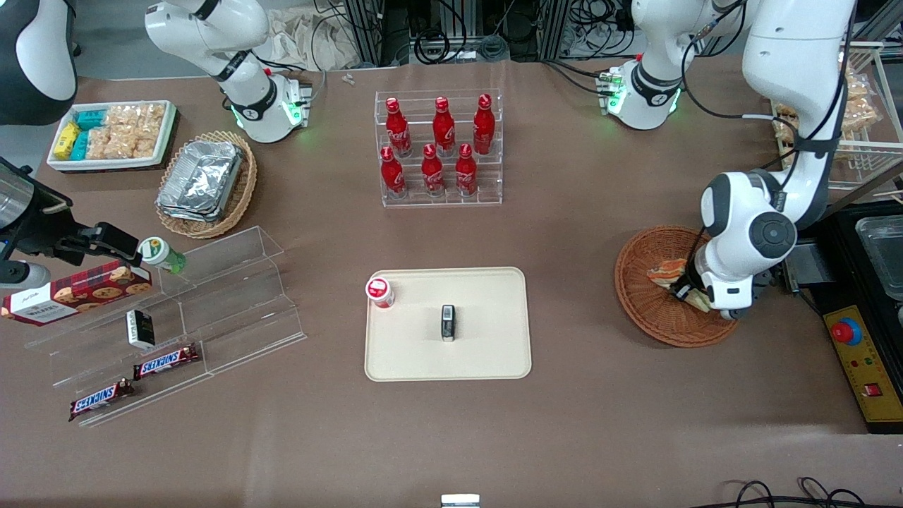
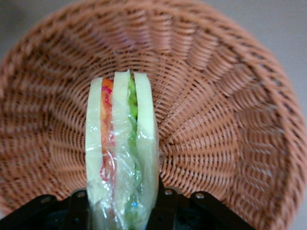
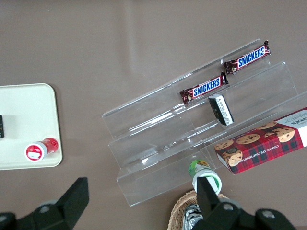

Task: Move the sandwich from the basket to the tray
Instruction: 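Lift the sandwich and carry it with the left gripper toward the white tray, then lower the sandwich onto the tray beside the black box and open the left gripper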

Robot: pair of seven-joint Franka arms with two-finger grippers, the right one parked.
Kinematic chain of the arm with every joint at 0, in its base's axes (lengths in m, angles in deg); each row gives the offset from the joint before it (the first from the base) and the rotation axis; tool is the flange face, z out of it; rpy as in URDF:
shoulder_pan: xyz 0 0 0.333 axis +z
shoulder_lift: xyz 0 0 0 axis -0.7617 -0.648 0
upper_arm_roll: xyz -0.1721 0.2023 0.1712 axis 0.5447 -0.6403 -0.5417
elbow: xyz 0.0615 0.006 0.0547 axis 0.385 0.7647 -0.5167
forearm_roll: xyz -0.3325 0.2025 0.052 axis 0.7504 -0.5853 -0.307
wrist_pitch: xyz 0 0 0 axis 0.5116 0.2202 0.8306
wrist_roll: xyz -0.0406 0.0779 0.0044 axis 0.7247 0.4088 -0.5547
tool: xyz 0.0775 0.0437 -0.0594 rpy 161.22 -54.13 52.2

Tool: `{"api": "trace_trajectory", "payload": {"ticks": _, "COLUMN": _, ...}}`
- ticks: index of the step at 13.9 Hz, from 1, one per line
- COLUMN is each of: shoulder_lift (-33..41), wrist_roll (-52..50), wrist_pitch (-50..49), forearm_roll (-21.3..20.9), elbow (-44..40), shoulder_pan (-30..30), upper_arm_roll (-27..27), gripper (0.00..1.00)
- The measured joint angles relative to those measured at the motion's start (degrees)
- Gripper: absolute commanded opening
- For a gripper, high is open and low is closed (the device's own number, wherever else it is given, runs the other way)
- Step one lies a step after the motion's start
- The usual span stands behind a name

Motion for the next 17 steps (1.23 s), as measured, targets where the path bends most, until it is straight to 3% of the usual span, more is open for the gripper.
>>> {"api": "trace_trajectory", "payload": {"ticks": 4, "shoulder_lift": 9.7, "wrist_roll": 13.8, "wrist_pitch": -20.1, "forearm_roll": 0.1, "elbow": -8.2, "shoulder_pan": -0.1, "upper_arm_roll": 0.9, "gripper": 0.0}}
{"api": "trace_trajectory", "payload": {"ticks": 7, "shoulder_lift": 10.4, "wrist_roll": 20.7, "wrist_pitch": -24.4, "forearm_roll": 0.2, "elbow": -12.7, "shoulder_pan": -0.4, "upper_arm_roll": 8.9, "gripper": 0.0}}
{"api": "trace_trajectory", "payload": {"ticks": 11, "shoulder_lift": 3.0, "wrist_roll": 20.9, "wrist_pitch": -23.6, "forearm_roll": 0.1, "elbow": -17.8, "shoulder_pan": -2.1, "upper_arm_roll": 21.6, "gripper": 0.0}}
{"api": "trace_trajectory", "payload": {"ticks": 14, "shoulder_lift": -6.4, "wrist_roll": 21.2, "wrist_pitch": -22.1, "forearm_roll": -1.0, "elbow": -26.5, "shoulder_pan": -6.3, "upper_arm_roll": 23.5, "gripper": 0.0}}
{"api": "trace_trajectory", "payload": {"ticks": 17, "shoulder_lift": -14.4, "wrist_roll": 17.5, "wrist_pitch": -18.7, "forearm_roll": -7.7, "elbow": -31.2, "shoulder_pan": -11.2, "upper_arm_roll": 23.5, "gripper": 0.0}}
